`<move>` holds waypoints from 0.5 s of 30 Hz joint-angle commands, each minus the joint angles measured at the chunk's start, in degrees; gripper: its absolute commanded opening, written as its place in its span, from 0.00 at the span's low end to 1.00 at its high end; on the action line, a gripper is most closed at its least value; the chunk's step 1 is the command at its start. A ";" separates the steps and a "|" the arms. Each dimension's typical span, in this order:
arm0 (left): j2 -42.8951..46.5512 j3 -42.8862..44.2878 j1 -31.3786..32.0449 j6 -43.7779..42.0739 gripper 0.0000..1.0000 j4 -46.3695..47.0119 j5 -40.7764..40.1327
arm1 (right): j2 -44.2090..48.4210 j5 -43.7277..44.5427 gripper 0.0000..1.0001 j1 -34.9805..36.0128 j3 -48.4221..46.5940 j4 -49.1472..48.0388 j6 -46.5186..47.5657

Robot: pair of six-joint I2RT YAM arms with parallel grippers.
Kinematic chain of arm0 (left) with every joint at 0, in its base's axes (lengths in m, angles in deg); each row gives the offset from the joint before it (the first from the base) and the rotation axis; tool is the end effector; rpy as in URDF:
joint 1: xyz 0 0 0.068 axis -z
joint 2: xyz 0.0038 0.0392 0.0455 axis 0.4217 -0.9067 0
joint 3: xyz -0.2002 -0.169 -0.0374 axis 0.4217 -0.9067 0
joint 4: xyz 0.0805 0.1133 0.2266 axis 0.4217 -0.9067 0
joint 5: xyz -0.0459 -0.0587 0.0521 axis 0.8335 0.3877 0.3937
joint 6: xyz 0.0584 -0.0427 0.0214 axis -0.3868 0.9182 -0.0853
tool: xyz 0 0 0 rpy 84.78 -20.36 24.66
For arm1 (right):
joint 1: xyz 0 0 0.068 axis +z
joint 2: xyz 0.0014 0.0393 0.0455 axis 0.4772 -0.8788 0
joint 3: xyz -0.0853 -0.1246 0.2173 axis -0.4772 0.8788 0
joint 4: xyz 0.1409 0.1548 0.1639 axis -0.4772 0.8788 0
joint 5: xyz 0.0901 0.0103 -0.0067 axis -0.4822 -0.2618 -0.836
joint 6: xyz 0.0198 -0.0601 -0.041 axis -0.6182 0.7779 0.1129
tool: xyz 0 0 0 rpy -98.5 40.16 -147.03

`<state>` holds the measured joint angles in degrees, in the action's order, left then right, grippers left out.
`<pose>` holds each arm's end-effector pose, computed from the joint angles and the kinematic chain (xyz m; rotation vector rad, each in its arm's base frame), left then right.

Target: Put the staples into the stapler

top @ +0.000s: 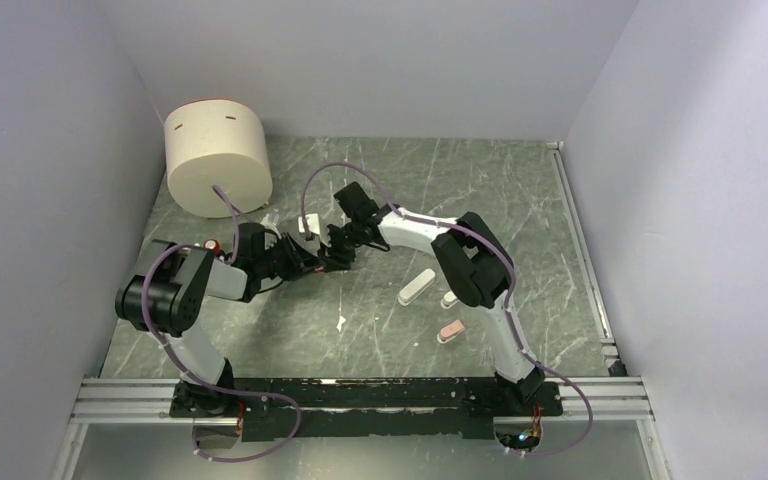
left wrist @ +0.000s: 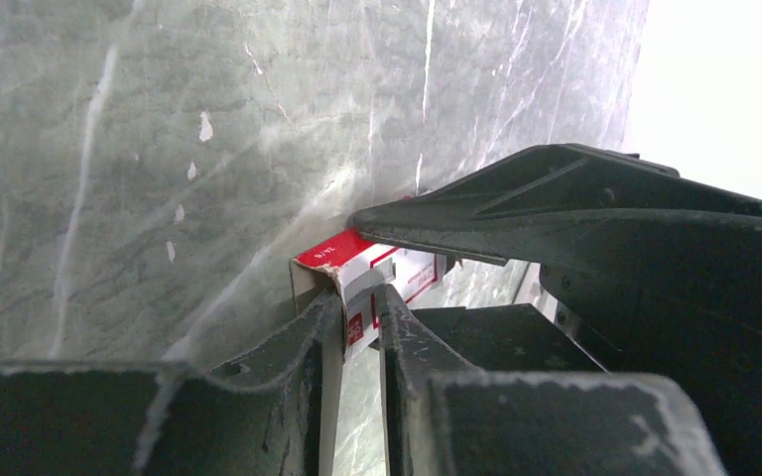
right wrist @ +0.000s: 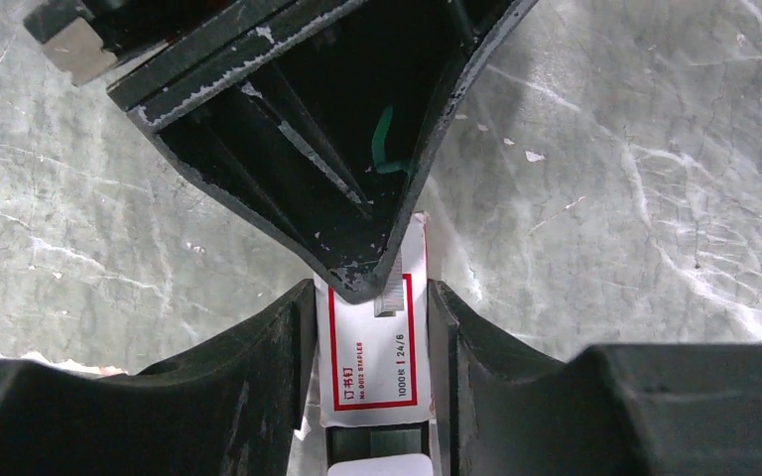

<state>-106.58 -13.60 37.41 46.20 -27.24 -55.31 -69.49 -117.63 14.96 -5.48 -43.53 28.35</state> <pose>0.2847 -0.0948 0.0753 -0.4187 2.2832 -1.1397 0.3229 0.3617 0.1104 -1.8607 1.5059 0.8421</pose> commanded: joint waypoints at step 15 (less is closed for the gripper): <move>1.20 2.09 -0.69 0.46 0.30 -3.55 2.43 | 7.03 2.41 0.74 -4.80 8.85 -6.49 -6.67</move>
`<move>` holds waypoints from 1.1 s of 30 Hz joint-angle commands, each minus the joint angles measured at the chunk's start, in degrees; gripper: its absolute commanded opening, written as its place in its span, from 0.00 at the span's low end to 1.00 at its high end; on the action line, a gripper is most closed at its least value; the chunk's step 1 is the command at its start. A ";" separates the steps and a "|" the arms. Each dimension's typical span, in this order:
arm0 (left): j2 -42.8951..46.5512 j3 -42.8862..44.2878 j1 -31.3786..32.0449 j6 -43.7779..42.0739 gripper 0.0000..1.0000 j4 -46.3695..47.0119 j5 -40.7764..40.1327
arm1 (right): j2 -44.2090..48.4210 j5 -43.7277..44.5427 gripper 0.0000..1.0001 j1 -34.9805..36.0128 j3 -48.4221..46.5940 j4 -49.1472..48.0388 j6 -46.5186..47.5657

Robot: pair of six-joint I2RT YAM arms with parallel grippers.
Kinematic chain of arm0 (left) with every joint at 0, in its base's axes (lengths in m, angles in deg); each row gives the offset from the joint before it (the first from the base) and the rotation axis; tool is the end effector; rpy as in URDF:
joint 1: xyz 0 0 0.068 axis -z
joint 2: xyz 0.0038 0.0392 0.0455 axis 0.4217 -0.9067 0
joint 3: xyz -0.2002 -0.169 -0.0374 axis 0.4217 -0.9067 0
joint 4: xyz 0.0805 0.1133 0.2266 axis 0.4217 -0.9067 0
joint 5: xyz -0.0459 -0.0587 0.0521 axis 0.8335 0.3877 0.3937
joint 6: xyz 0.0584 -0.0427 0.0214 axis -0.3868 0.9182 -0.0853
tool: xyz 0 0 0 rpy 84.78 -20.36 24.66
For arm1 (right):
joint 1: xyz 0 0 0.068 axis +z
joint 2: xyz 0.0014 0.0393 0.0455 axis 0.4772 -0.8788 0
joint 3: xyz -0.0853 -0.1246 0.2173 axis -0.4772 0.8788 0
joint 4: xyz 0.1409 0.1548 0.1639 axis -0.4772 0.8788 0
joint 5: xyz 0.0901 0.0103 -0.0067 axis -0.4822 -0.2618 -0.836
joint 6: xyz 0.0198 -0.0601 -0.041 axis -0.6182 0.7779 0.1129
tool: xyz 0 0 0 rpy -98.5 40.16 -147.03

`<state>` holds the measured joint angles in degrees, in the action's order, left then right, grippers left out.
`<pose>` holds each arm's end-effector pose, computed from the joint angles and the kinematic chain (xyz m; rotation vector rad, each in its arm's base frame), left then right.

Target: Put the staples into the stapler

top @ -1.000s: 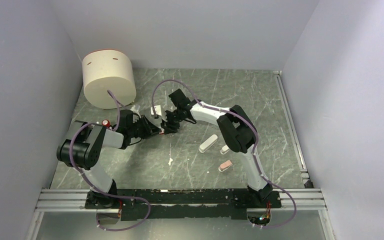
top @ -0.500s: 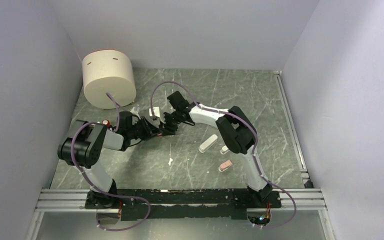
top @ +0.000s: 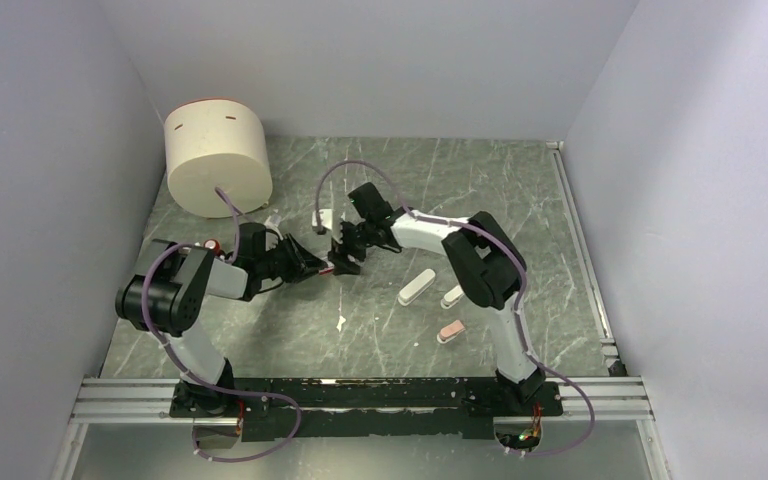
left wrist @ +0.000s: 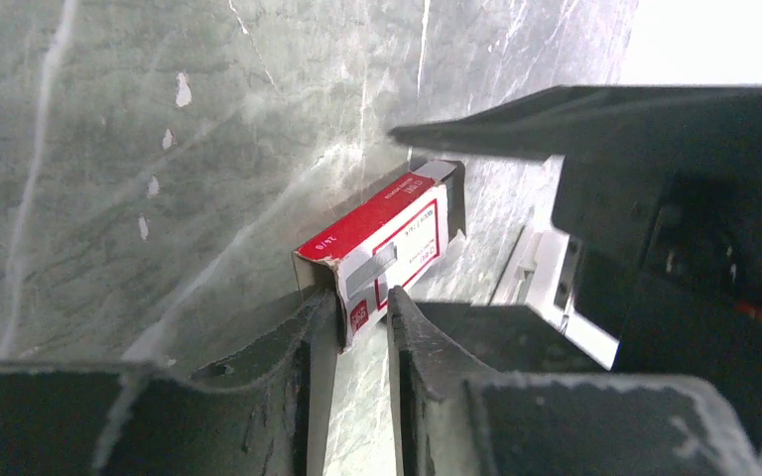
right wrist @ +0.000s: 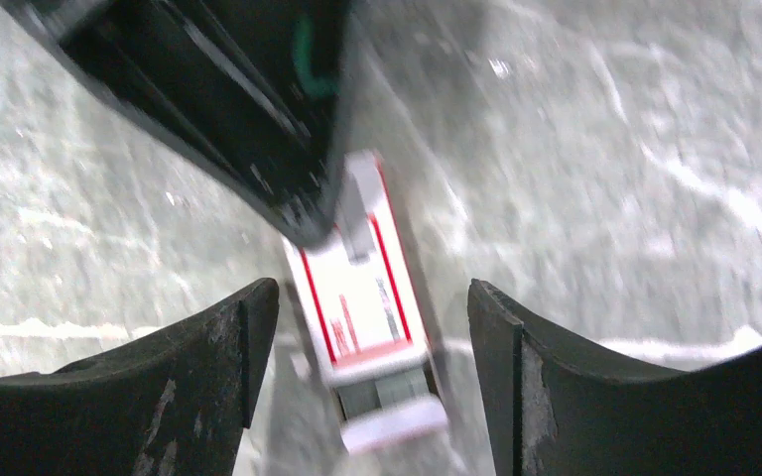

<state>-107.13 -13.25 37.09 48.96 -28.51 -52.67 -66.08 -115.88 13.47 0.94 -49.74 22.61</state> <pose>0.2833 -0.0954 0.0726 -0.4695 2.3163 -1.2037 0.3243 0.3440 0.1105 -1.7506 1.5937 0.8221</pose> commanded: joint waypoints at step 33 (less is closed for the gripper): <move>-1.46 7.14 -1.86 -3.49 0.28 -6.07 1.43 | -3.06 -1.61 0.52 -4.62 -6.45 21.46 14.84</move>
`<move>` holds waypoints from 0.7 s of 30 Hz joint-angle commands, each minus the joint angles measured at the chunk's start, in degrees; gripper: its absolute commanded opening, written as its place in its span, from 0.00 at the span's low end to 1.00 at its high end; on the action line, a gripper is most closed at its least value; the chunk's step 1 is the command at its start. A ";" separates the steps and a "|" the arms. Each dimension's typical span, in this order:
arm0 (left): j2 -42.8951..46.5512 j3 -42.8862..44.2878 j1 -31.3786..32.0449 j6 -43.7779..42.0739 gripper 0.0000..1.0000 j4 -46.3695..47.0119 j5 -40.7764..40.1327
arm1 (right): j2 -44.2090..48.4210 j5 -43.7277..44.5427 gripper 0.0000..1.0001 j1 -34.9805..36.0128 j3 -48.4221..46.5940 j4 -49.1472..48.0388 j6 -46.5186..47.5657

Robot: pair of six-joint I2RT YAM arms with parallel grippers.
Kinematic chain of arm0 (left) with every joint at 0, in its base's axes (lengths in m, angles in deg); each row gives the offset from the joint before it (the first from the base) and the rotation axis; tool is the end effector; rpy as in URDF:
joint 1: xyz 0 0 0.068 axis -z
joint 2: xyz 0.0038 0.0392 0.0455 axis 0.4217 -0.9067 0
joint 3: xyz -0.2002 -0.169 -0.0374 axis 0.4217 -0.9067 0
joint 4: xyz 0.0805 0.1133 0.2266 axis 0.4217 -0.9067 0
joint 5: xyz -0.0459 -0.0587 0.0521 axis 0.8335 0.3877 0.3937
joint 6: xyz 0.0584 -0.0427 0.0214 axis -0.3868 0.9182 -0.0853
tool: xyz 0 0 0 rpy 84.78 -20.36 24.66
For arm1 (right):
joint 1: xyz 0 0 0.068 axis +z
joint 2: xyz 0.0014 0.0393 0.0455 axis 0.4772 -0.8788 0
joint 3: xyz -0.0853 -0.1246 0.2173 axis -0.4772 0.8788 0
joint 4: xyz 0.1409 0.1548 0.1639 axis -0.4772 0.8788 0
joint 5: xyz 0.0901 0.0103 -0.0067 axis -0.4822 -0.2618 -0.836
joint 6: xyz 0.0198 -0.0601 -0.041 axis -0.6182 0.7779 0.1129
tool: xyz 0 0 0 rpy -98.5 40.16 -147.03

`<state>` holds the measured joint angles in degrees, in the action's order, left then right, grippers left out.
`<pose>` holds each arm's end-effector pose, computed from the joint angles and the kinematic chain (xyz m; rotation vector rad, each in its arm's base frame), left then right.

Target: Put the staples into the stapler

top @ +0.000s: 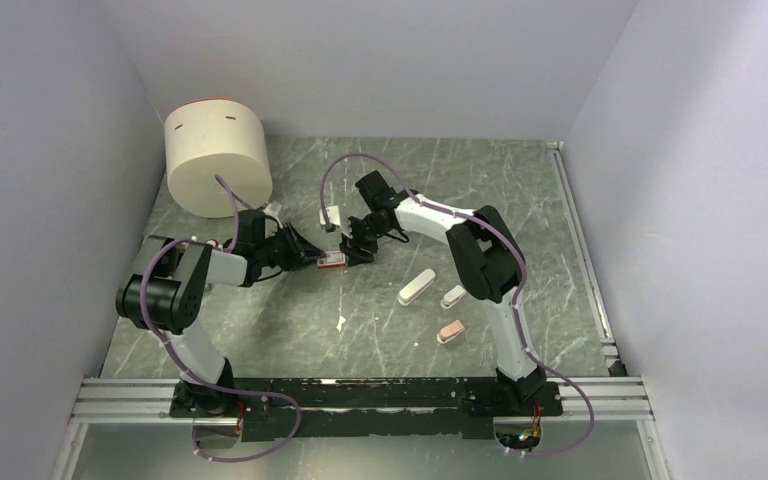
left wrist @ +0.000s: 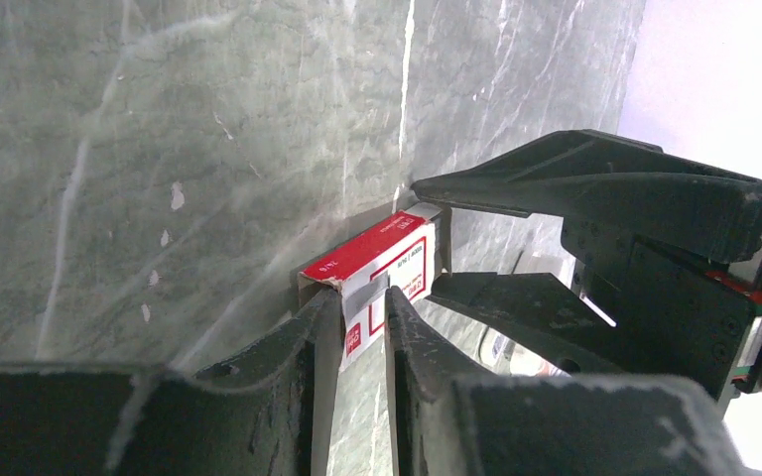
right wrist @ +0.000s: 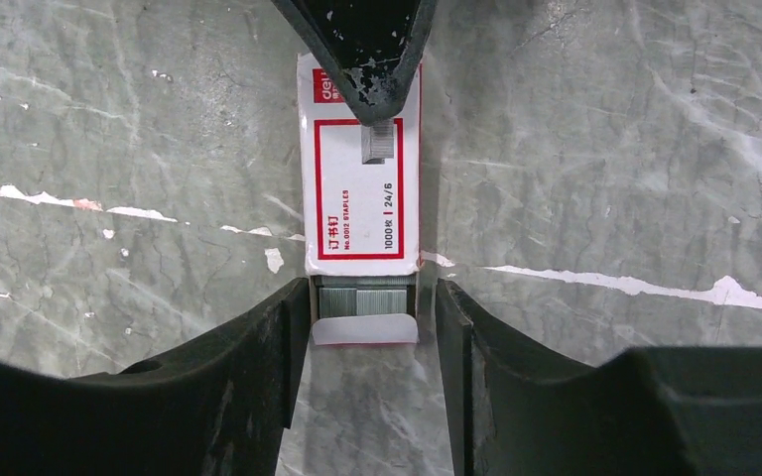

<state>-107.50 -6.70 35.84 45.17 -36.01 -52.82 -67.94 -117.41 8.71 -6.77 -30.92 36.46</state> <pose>0.3076 -0.0934 0.0856 -0.4292 2.3243 -1.1548 0.3459 0.3131 0.1153 -1.9109 1.6010 0.7964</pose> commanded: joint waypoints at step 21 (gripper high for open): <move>-0.38 0.57 -2.07 -3.19 0.05 -3.14 0.53 | -1.67 10.37 0.43 1.81 2.86 0.96 1.05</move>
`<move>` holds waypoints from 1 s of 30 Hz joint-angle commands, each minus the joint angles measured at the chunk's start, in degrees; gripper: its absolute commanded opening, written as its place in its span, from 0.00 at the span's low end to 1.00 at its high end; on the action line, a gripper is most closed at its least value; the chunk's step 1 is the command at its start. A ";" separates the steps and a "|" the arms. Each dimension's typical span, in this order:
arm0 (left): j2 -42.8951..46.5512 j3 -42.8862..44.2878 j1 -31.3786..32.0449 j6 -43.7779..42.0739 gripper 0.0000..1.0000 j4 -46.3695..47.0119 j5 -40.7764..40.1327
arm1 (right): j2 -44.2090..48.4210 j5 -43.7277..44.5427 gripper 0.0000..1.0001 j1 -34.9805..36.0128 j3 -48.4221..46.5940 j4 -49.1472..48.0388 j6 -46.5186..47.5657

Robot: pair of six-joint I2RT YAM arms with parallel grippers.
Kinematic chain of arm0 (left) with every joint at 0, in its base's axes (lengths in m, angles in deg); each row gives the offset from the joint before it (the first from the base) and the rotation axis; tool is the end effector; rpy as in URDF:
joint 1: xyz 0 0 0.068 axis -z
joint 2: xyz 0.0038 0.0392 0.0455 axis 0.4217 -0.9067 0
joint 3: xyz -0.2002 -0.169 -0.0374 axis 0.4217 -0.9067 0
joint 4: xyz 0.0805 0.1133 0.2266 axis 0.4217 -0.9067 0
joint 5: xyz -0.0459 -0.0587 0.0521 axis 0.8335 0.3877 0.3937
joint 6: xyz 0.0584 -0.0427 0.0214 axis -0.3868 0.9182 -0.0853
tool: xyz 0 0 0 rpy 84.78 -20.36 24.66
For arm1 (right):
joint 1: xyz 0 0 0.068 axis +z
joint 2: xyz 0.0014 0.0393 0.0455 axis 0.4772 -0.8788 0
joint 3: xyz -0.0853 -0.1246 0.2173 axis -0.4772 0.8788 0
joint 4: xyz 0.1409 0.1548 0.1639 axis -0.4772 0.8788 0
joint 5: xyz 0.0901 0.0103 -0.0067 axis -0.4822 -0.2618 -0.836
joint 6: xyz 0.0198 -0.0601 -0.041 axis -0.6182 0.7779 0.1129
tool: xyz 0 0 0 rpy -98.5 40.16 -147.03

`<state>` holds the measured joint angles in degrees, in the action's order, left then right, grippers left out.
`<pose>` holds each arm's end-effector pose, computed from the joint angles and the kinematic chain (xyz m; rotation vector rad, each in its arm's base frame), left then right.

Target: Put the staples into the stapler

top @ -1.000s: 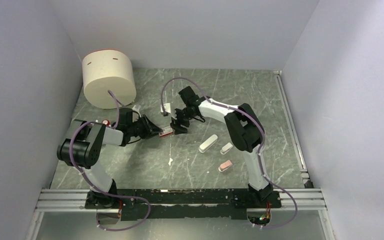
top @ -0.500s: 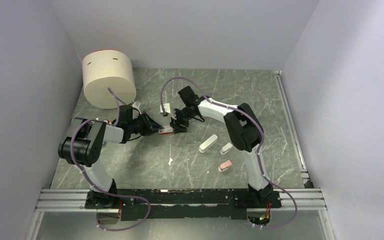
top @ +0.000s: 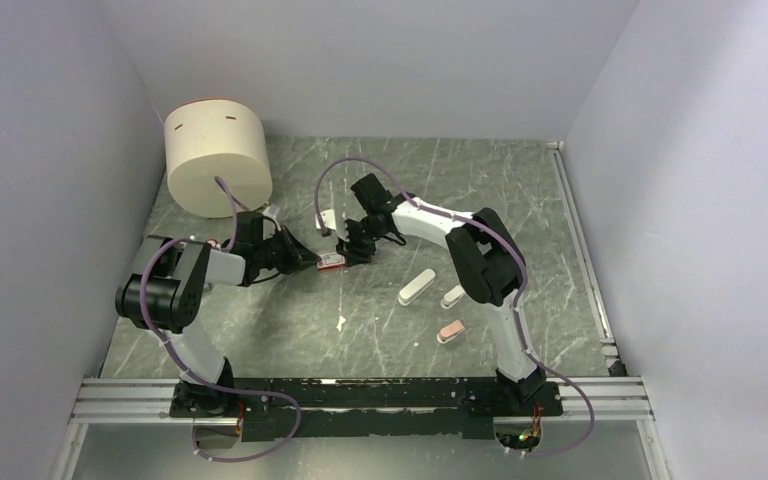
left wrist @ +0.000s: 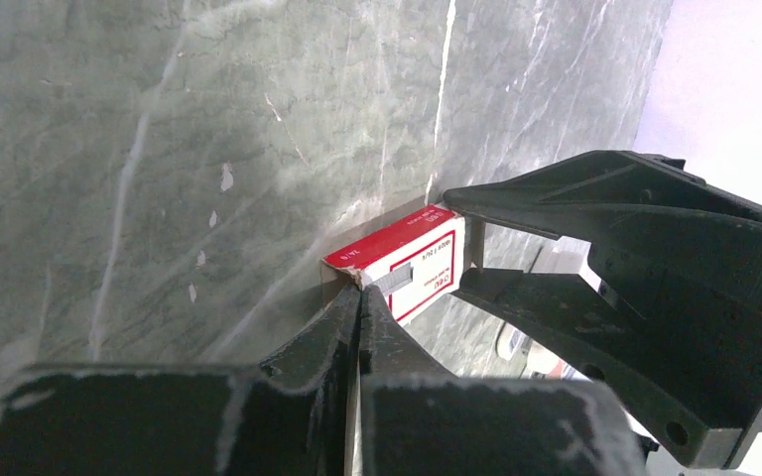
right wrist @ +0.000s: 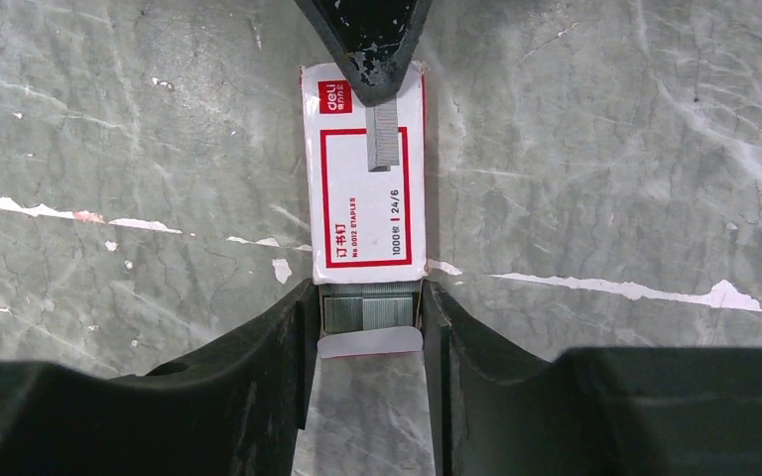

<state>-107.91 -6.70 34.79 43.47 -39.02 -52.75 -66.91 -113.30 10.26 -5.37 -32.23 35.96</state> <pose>0.3049 -0.0870 0.0783 -0.4482 2.3703 -1.1231 0.3386 0.3187 0.1149 -1.9327 1.6109 0.7146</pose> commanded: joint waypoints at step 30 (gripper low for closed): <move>14.30 2.10 -14.78 -6.79 0.28 -24.81 -5.26 | 1.10 8.69 0.57 -0.18 4.94 -8.96 -7.99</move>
<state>-94.47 -6.24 20.26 38.27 -60.01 -56.43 -65.36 -109.33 10.57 -2.36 -39.23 31.68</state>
